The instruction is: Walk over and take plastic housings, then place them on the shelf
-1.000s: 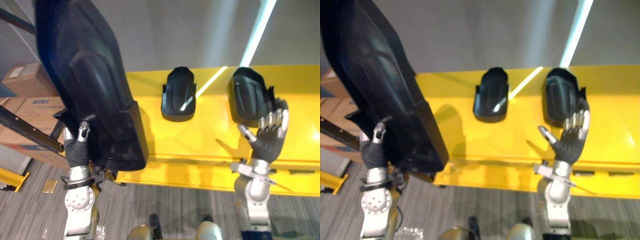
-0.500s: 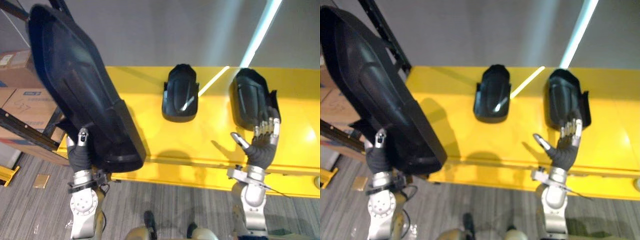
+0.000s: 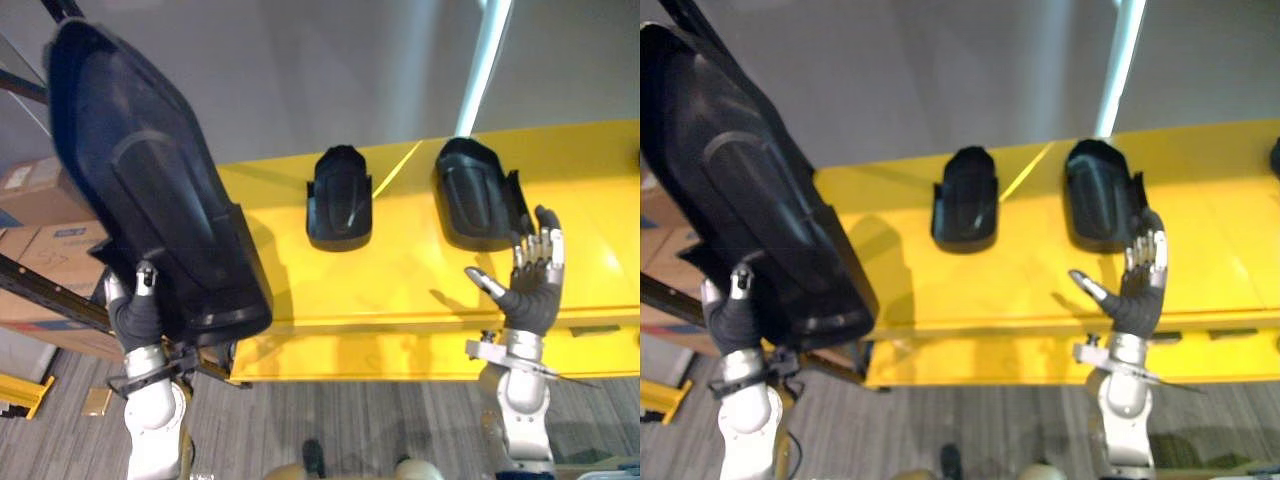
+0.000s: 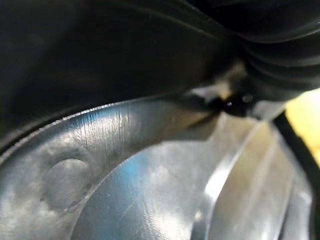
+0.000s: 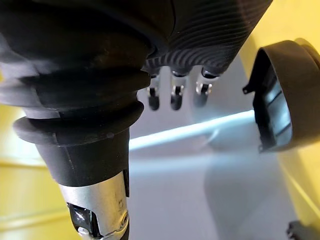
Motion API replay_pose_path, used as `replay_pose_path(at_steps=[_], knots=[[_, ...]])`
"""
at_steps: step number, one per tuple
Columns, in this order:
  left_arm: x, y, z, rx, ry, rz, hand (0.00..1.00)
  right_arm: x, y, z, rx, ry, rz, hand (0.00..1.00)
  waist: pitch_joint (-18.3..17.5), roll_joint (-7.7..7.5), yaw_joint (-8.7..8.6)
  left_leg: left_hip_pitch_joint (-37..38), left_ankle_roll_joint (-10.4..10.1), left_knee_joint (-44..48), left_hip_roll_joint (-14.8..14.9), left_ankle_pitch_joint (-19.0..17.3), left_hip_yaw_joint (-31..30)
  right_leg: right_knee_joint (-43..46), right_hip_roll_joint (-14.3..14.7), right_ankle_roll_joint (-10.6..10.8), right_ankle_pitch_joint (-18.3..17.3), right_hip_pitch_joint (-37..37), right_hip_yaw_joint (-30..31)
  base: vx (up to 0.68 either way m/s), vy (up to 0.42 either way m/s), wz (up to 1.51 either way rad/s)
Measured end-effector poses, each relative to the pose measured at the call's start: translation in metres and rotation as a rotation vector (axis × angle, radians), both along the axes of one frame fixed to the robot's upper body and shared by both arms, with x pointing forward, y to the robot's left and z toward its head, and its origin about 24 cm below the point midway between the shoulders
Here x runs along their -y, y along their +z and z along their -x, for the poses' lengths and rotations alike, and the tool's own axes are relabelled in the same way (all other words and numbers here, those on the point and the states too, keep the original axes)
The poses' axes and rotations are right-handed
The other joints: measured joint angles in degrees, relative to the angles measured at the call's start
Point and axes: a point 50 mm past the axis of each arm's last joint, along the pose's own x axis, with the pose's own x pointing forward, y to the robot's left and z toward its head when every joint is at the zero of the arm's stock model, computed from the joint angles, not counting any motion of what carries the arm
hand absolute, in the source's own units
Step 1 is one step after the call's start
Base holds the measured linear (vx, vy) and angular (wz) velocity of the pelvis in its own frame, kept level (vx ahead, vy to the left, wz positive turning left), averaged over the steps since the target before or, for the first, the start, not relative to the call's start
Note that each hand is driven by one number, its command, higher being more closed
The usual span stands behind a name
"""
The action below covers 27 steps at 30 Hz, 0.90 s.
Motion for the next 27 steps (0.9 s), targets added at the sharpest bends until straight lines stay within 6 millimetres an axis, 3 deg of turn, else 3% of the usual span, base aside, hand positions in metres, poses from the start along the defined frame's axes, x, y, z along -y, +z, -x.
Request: replay_pose_path(at_steps=[6,9,11,15,20,27], knots=[[-0.052,-0.041,0.0,-0.312,0.155,-0.031,1.0,-0.021,-0.008,-0.003,-0.06,0.143,0.026,0.0,-0.6,-0.97,-0.06,-0.4,0.1,-0.4,-1.0,-0.5,0.2,-1.9,-1.0,1.2,0.9,0.5,-0.5,-0.04,0.078,0.04],[-0.071,-0.045,-0.007,-0.378,0.209,-0.047,1.0,-0.025,-0.013,-0.002,-0.097,0.203,0.059,0.0,-1.0,-0.81,-0.02,-1.1,0.6,-0.4,-1.0,0.0,0.2,-2.2,-0.9,1.2,1.5,0.5,-0.8,0.03,0.014,0.08],[-0.084,-0.043,-0.021,-0.418,0.219,-0.058,1.0,-0.03,-0.016,-0.003,-0.125,0.255,0.063,0.0,-1.3,-0.48,-0.17,-1.3,0.5,-0.1,-1.0,0.3,0.2,-2.2,-0.9,1.2,1.5,0.3,-0.8,0.05,0.012,0.04],[-0.091,-0.038,-0.043,-0.436,0.217,-0.037,1.0,-0.033,-0.015,-0.006,-0.141,0.302,0.085,0.0,-2.1,0.27,-1.66,-3.1,0.1,-0.1,-1.0,0.9,0.4,-1.8,-0.9,1.2,1.5,-1.8,-0.6,0.01,0.003,0.01],[-0.08,-0.039,-0.077,-0.5,0.154,-0.043,1.0,-0.032,-0.011,-0.009,-0.146,0.355,0.115,0.0,-1.9,1.0,-3.18,-4.0,-0.7,-0.1,-0.6,1.4,1.7,-1.0,-0.5,0.8,1.7,-3.9,1.2,-0.01,-0.005,-0.12],[-0.073,-0.035,-0.1,-0.544,0.104,0.008,1.0,-0.034,-0.009,-0.012,-0.157,0.424,0.147,0.0,-0.5,2.83,-4.61,-4.0,-2.1,-0.1,-0.1,2.4,3.7,3.1,-0.3,-0.4,0.7,-7.1,4.0,-0.02,-0.013,-0.17]])
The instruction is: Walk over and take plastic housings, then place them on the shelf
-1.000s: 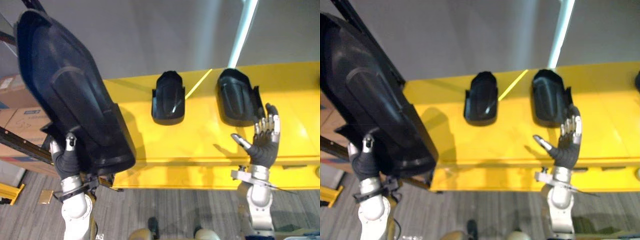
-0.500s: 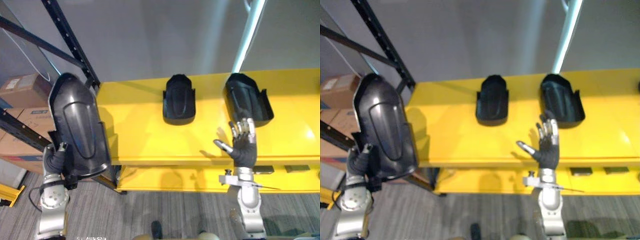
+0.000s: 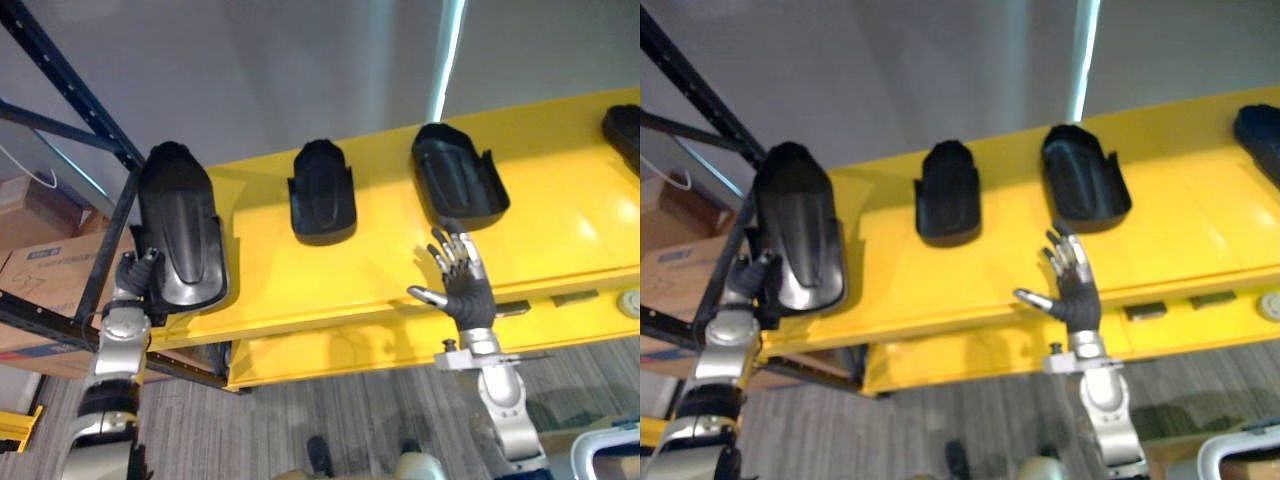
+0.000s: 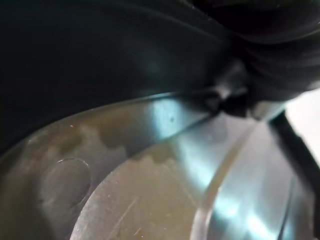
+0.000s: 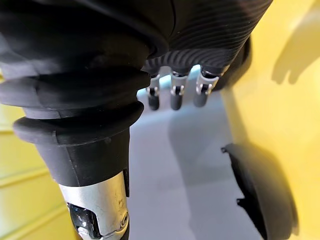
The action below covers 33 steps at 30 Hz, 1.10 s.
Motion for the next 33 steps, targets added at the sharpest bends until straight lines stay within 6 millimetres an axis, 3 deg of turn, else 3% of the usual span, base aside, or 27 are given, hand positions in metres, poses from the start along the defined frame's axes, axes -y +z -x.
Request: replay_pose_path(at_steps=[5,8,12,15,18,22,29,33], knots=[[0.002,0.009,-0.013,-0.019,-0.009,0.061,1.0,-0.005,0.007,0.001,0.021,0.047,0.01,0.0,2.3,0.91,-0.8,-0.4,0.0,0.0,0.2,-0.8,1.8,6.2,-0.6,-0.3,-2.9,-3.7,0.7,-0.07,-0.032,-0.06],[-0.009,0.007,-0.009,-0.049,0.021,0.082,1.0,-0.009,0.017,0.002,0.067,0.072,0.012,0.0,3.4,0.56,-1.13,-1.0,0.0,-0.3,0.0,-0.9,4.0,9.1,-0.9,-0.3,-3.4,-6.2,2.5,-0.03,-0.015,-0.22],[-0.015,-0.004,-0.005,-0.114,0.051,0.121,1.0,-0.012,0.017,0.002,0.061,0.094,0.021,0.0,4.3,-0.02,-1.92,-1.0,0.8,0.0,-0.9,-0.3,4.3,12.4,-2.0,0.0,-4.9,-7.9,3.4,0.05,-0.012,0.01],[-0.016,-0.004,-0.005,-0.113,0.059,0.133,1.0,-0.014,0.017,0.002,0.057,0.105,0.024,0.0,5.6,0.11,-1.69,-1.1,-0.1,0.0,-1.0,-0.9,4.7,13.5,-2.4,-0.3,-5.4,-8.6,3.4,0.01,-0.007,0.0],[-0.02,-0.001,-0.004,-0.099,0.079,0.151,1.0,-0.016,0.019,0.002,0.061,0.12,0.03,0.0,6.1,0.53,-2.51,-1.0,0.7,0.0,-0.1,-0.4,10.3,13.4,-2.9,-0.2,-5.4,-8.6,3.2,0.02,0.0,0.08],[-0.033,0.011,-0.002,-0.059,0.126,0.164,1.0,-0.027,0.026,0.006,0.094,0.175,0.005,0.0,6.2,0.59,-2.96,-1.9,1.7,0.0,-0.5,0.2,10.3,13.3,-3.2,0.2,-5.5,-9.4,3.3,0.03,0.01,0.05],[-0.032,0.021,-0.008,-0.028,0.115,0.161,1.0,-0.042,0.044,0.005,0.194,0.342,0.002,0.0,9.8,1.01,-3.02,-2.4,2.1,0.0,-0.6,0.6,10.0,14.0,-3.3,0.3,-5.5,-10.0,3.1,0.0,-0.006,0.02],[-0.021,0.05,-0.028,0.059,0.072,0.173,1.0,-0.064,0.066,0.006,0.297,0.476,-0.004,0.0,11.5,0.53,-2.92,-4.4,2.6,0.0,-1.0,1.5,8.7,15.2,-3.9,0.3,-5.5,-12.0,2.5,-0.01,-0.023,0.16]])
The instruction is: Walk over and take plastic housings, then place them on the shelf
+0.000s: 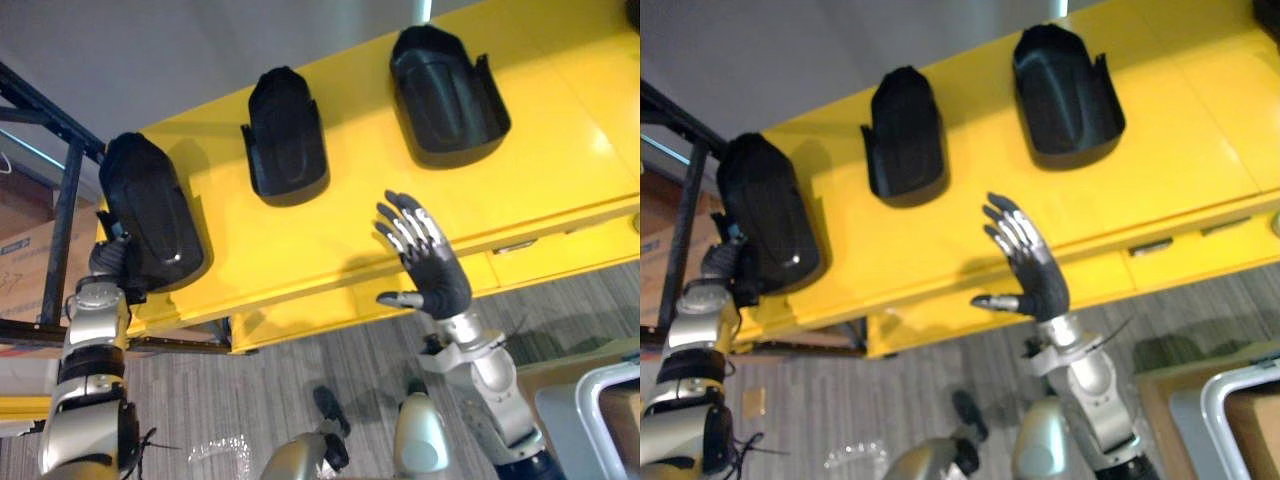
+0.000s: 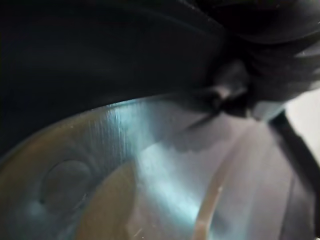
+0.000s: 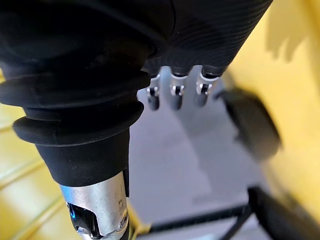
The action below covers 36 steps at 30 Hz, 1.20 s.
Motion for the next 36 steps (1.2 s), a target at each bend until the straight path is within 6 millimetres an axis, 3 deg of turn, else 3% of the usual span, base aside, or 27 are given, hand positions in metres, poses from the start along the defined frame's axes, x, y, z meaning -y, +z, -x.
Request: replay_pose_path(at_steps=[2,3,15,24,27,30,33,36], knots=[[0.005,0.007,-0.005,0.02,-0.023,0.005,1.0,-0.006,0.004,0.001,0.015,0.033,0.004,0.0,0.0,0.0,0.0,-0.8,0.0,0.0,-0.2,0.2,-0.2,0.2,-0.3,0.0,0.0,-0.7,-0.4,0.0,-0.018,0.13],[0.009,0.009,-0.008,0.022,-0.041,-0.005,0.0,-0.008,0.003,0.0,0.01,0.039,0.008,0.0,0.1,0.02,0.05,-1.1,0.1,0.0,-0.3,0.4,-0.3,0.3,-0.5,0.0,0.0,-0.9,-0.6,0.02,-0.011,0.15],[0.025,0.046,-0.026,0.099,-0.071,-0.116,0.0,-0.01,-0.001,-0.002,-0.032,0.028,0.024,0.0,1.5,-0.98,0.28,-2.3,0.6,0.0,-0.7,0.9,-1.7,0.4,-0.8,0.3,0.2,-1.5,-1.2,0.03,-0.029,0.05],[0.019,0.059,-0.027,0.164,0.119,-0.161,0.0,-0.003,-0.01,-0.002,-0.076,-0.018,0.028,0.0,1.7,-1.28,1.41,-0.7,0.6,0.0,-0.7,0.9,-1.9,-0.6,-0.7,0.5,0.4,0.8,-1.4,0.04,-0.034,-0.01],[0.013,0.078,-0.024,0.275,0.243,-0.198,0.0,-0.001,-0.018,-0.001,-0.098,-0.034,0.028,0.0,1.7,-1.36,1.14,-0.1,0.6,0.0,-0.5,0.8,-3.0,-2.1,-0.6,0.6,1.1,2.5,-2.4,0.02,-0.017,0.07],[0.006,0.117,-0.011,0.483,0.369,-0.335,0.0,0.0,-0.033,-0.003,-0.152,-0.066,0.034,0.0,1.3,-2.18,1.3,0.1,0.6,-0.1,-0.2,0.8,-3.4,-4.3,0.0,0.9,2.2,4.0,-3.0,0.01,-0.008,0.06],[0.025,0.15,0.009,0.78,0.378,-0.449,0.0,0.001,-0.046,-0.001,-0.203,-0.123,0.019,0.0,0.4,-3.52,1.5,1.8,0.6,-0.3,0.3,0.8,-5.1,-8.4,0.9,1.0,3.7,8.4,-5.3,0.03,-0.001,0.16],[0.052,0.143,0.035,0.938,0.254,-0.518,0.0,0.002,-0.053,0.004,-0.227,-0.177,-0.003,0.0,-3.4,-4.74,1.8,2.6,0.6,-0.3,0.7,0.8,-6.4,-12.4,1.6,1.1,4.7,12.1,-7.3,0.06,-0.001,0.21]])
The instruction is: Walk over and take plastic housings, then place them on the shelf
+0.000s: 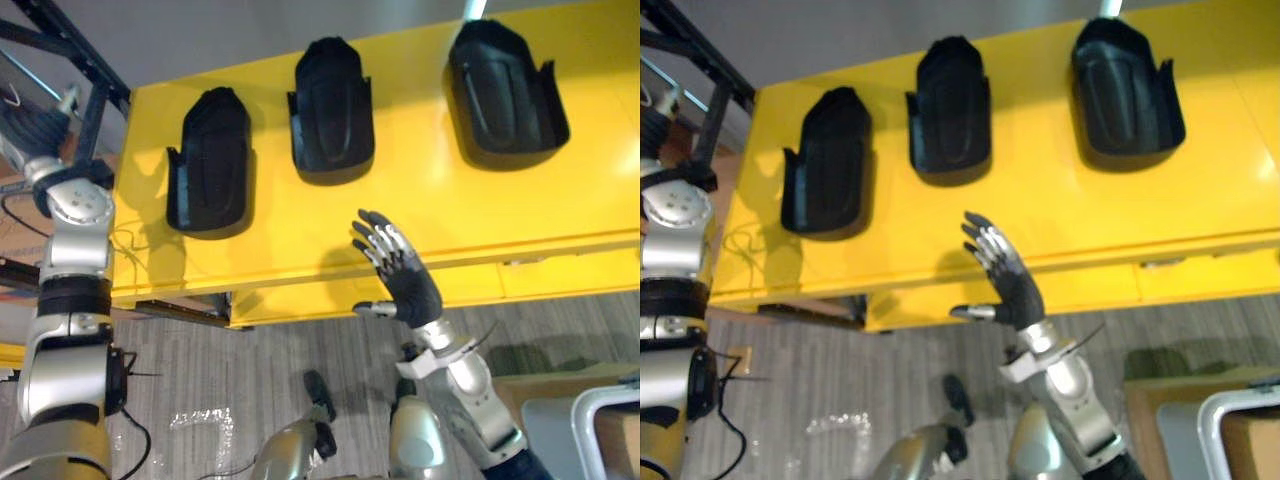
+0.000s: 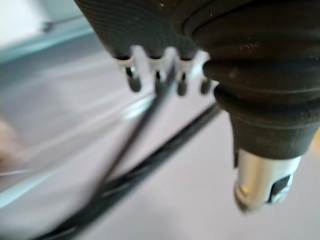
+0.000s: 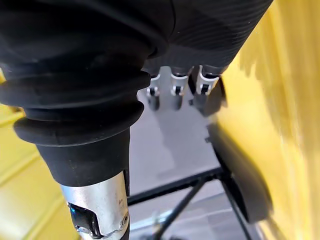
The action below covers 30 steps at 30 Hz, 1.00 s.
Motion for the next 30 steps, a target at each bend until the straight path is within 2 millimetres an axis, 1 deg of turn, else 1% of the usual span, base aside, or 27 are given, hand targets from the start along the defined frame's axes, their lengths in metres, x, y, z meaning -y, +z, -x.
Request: replay_pose_path(at_steps=[1,2,3,4,5,7,8,9,10,12,15,16,18,20,21,23,24,25,26,27,28,29,30], knots=[[0.01,-0.015,0.012,0.004,-0.064,-0.011,0.0,0.001,-0.002,0.002,-0.005,-0.023,0.006,0.0,-2.4,-0.26,0.62,0.4,0.0,0.0,0.0,0.0,-0.2,-1.9,0.3,0.1,0.5,1.4,-0.4,0.09,0.016,0.07],[0.02,-0.031,0.025,0.005,-0.126,0.004,0.0,0.003,-0.003,0.003,0.002,-0.052,0.017,0.0,-4.0,-0.43,1.42,1.3,0.0,0.0,0.1,0.0,-1.1,-3.8,0.7,0.1,1.1,3.3,-0.8,0.09,0.01,0.1],[0.026,-0.04,0.031,-0.003,-0.159,0.015,0.0,0.004,-0.003,0.002,0.003,-0.069,0.021,0.0,-4.5,-0.46,1.55,1.8,0.0,0.0,0.0,0.0,-2.0,-4.6,0.8,0.2,1.3,4.7,-1.5,0.09,0.017,0.28],[0.037,-0.059,0.044,-0.032,-0.22,0.038,0.0,0.007,-0.005,0.001,0.005,-0.102,0.039,0.0,-5.9,-0.39,1.57,2.2,0.0,-0.1,0.0,0.0,-3.3,-5.9,0.8,0.3,1.5,6.5,-3.1,0.06,0.013,0.38],[0.043,-0.069,0.052,-0.051,-0.249,0.051,0.0,0.008,-0.005,-0.001,0.007,-0.122,0.047,0.0,-6.5,-0.4,1.79,2.3,0.0,-0.1,0.0,0.0,-3.6,-6.2,1.0,0.2,1.6,7.0,-3.6,0.03,0.006,0.35],[0.063,-0.099,0.076,-0.125,-0.35,0.108,0.0,0.019,-0.008,-0.006,0.004,-0.211,0.079,0.0,-7.6,-0.19,4.08,2.8,-0.2,-0.2,0.6,-0.3,-5.2,-7.9,1.9,-0.1,2.1,8.8,-5.3,-0.03,-0.014,0.28],[0.066,-0.106,0.081,-0.146,-0.368,0.121,0.0,0.022,-0.008,-0.007,0.008,-0.234,0.09,0.0,-7.7,-0.17,4.48,2.8,-0.2,-0.2,0.7,-0.5,-5.4,-8.1,2.0,-0.1,2.1,8.9,-5.6,-0.09,-0.006,0.35],[0.072,-0.118,0.09,-0.188,-0.392,0.141,0.0,0.028,-0.008,-0.012,0.015,-0.276,0.117,0.0,-7.9,-0.14,5.05,2.8,-0.4,-0.2,0.8,-0.7,-6.1,-8.8,2.3,-0.2,2.1,9.9,-6.5,-0.1,0.008,0.21],[0.075,-0.129,0.097,-0.236,-0.412,0.163,0.0,0.034,-0.006,-0.016,0.025,-0.31,0.135,0.0,-8.2,-0.14,6.1,2.9,-0.4,-0.2,0.9,-0.7,-6.2,-9.5,2.5,-0.2,2.3,10.2,-6.7,-0.09,0.011,0.16],[0.078,-0.141,0.104,-0.292,-0.418,0.188,0.0,0.041,-0.001,-0.024,0.035,-0.353,0.14,0.0,-9.1,-0.33,7.38,2.8,-0.3,-0.2,1.0,-0.8,-6.2,-10.8,2.8,0.0,3.1,10.8,-7.0,-0.07,0.028,0.07],[0.078,-0.154,0.113,-0.342,-0.404,0.232,0.0,0.046,0.003,-0.044,0.022,-0.395,0.183,0.0,-9.9,-1.31,7.93,2.8,-0.4,-0.2,0.9,-0.6,-6.4,-12.2,2.9,0.2,4.1,12.2,-8.1,-0.04,0.041,0.13],[0.077,-0.162,0.115,-0.365,-0.393,0.271,0.0,0.047,0.003,-0.059,-0.013,-0.401,0.22,0.0,-10.2,-2.05,8.85,2.7,-0.4,-0.2,0.8,-0.3,-6.4,-12.5,3.0,0.3,4.2,12.5,-8.2,-0.04,0.032,0.01],[0.075,-0.172,0.117,-0.39,-0.382,0.325,0.0,0.048,0.002,-0.075,-0.051,-0.412,0.253,0.0,-10.5,-2.73,9.85,2.5,-0.4,-0.2,0.8,-0.3,-7.2,-12.6,3.4,0.3,4.2,12.5,-8.3,-0.02,0.011,0.11],[0.074,-0.192,0.116,-0.468,-0.352,0.365,0.0,0.048,0.006,-0.099,-0.103,-0.444,0.294,0.0,-10.5,-3.47,11.34,1.6,-0.1,-0.2,0.6,0.4,-9.1,-12.9,3.4,0.4,4.3,12.5,-9.9,0.01,0.013,0.41],[0.072,-0.199,0.116,-0.501,-0.342,0.377,0.0,0.048,0.007,-0.106,-0.117,-0.448,0.306,0.0,-10.4,-3.63,11.85,1.4,-0.1,-0.2,0.6,0.4,-9.2,-13.0,3.5,0.5,4.3,12.5,-10.2,0.01,0.021,0.32],[0.068,-0.234,0.12,-0.658,-0.299,0.429,0.0,0.053,0.01,-0.129,-0.169,-0.475,0.361,0.0,-10.2,-4.26,14.51,0.6,-0.1,-0.2,0.7,0.5,-9.5,-14.4,3.8,-0.2,5.3,12.8,-11.2,0.03,0.003,0.2],[0.066,-0.243,0.122,-0.7,-0.289,0.441,0.0,0.054,0.012,-0.134,-0.177,-0.483,0.372,0.0,-10.1,-4.37,15.03,0.4,0.1,-0.2,0.7,0.6,-9.6,-14.6,3.9,-0.2,5.6,13.1,-11.5,0.06,-0.004,0.19],[0.064,-0.261,0.127,-0.788,-0.273,0.465,0.0,0.058,0.013,-0.142,-0.196,-0.499,0.39,0.0,-9.9,-4.72,16.16,0.3,0.1,-0.2,0.6,0.6,-9.7,-15.3,4.0,-0.1,6.0,13.4,-11.7,0.08,-0.003,0.18],[0.063,-0.275,0.132,-0.854,-0.261,0.483,0.0,0.06,0.014,-0.148,-0.209,-0.512,0.402,0.0,-9.6,-5.17,16.96,0.2,0.1,-0.2,0.4,0.9,-10.3,-15.6,4.0,0.1,6.2,13.7,-12.2,0.07,-0.003,0.2],[0.063,-0.28,0.134,-0.878,-0.257,0.49,0.0,0.061,0.014,-0.15,-0.214,-0.516,0.405,0.0,-9.5,-5.46,17.0,0.0,0.2,-0.2,0.3,1.0,-10.9,-15.6,4.0,0.1,6.3,13.8,-12.7,0.06,-0.003,0.27],[0.062,-0.286,0.136,-0.908,-0.257,0.496,0.0,0.061,0.017,-0.154,-0.217,-0.523,0.41,0.0,-8.8,-6.09,17.26,-0.1,0.4,-0.2,0.2,1.2,-11.1,-15.5,4.1,-0.1,6.2,13.8,-13.1,0.04,-0.011,0.2],[0.063,-0.29,0.137,-0.932,-0.27,0.497,0.0,0.061,0.02,-0.159,-0.219,-0.534,0.414,0.0,-8.0,-6.36,17.86,-0.1,0.6,-0.1,0.3,1.3,-11.4,-15.5,4.2,-0.3,6.0,13.8,-13.1,0.03,-0.013,0.12],[0.065,-0.291,0.137,-0.943,-0.281,0.493,0.0,0.062,0.023,-0.161,-0.217,-0.55,0.42,0.0,-7.6,-6.32,18.12,-0.1,0.6,-0.1,0.2,1.4,-11.5,-15.4,4.2,-0.4,6.0,13.8,-13.1,0.01,-0.012,0.03]])
